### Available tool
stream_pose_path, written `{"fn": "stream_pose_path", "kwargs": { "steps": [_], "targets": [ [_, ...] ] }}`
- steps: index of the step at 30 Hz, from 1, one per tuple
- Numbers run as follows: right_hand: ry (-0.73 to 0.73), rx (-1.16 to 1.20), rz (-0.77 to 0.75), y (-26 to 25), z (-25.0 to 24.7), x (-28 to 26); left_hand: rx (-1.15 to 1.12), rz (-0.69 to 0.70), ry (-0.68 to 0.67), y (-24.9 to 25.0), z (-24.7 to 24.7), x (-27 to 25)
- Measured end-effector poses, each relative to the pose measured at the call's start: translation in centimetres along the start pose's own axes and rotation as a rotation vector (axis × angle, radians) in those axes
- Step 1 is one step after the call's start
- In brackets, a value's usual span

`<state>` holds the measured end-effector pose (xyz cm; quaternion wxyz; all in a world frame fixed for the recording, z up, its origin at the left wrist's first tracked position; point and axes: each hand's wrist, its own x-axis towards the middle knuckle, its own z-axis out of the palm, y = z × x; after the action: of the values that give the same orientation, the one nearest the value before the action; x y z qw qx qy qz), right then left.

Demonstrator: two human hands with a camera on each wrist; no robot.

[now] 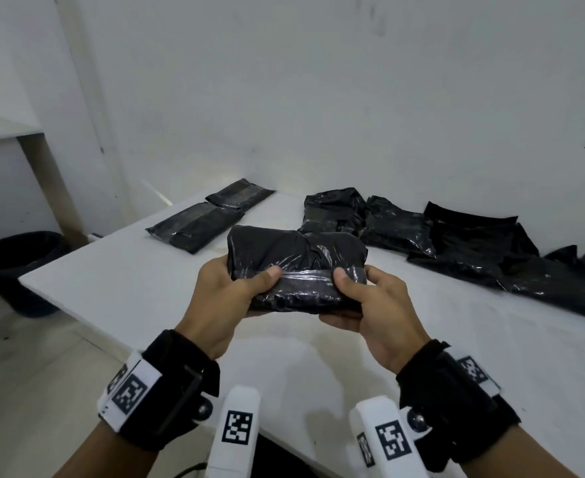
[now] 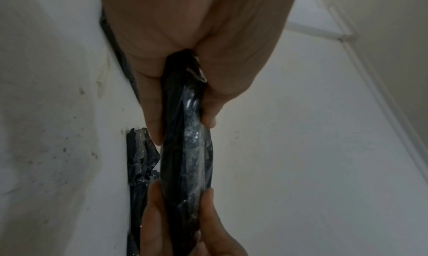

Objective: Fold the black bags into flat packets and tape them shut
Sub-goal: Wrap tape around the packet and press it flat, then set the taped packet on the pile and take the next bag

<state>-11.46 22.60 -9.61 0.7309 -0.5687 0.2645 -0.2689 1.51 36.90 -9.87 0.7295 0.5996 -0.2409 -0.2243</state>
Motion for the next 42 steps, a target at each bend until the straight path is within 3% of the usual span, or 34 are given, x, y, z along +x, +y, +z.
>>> {"fn": "stream_pose_path", "kwargs": {
  "steps": [4,9,12,20,28,32,34,38,42],
  "targets": [
    [-0.029,0.027,0.036,-0.2,0.7,1.4,-0.028,-0.019,-0.004,0.4,-0.9,0.9],
    [0.11,0.2,0.111,-1.5,-1.9,4.0,-0.262,-0.041,0.119,0.9,-4.8,2.4],
    [0.106,0.089,0.102,-1.6,-2.7,5.0,-0.235,-0.002,0.16,0.7,-6.6,3.4],
    [-0.172,-0.038,0.167,-0.8,3.5,8.1,-0.192,0.002,0.122,-0.7,-4.5,6.2],
    [-0.032,0.088,0.216,-0.2,5.5,14.9,-0.333,-0.162,-0.022,-0.7,-5.5,11.2],
    [0.005,0.114,0.266,0.1,6.2,18.0,-0.361,-0.22,-0.018,-1.2,-5.7,13.7],
    [0.03,0.074,0.272,0.0,6.6,19.6,-0.303,-0.259,-0.033,-1.2,-5.7,14.7],
    [0.031,-0.032,0.257,-0.5,7.0,23.2,0.024,-0.344,-0.051,-1.1,-5.8,16.4],
    [-0.004,-0.078,0.281,-1.1,7.5,26.1,-0.017,-0.388,-0.019,-2.0,-5.7,19.2]
  ]
}}
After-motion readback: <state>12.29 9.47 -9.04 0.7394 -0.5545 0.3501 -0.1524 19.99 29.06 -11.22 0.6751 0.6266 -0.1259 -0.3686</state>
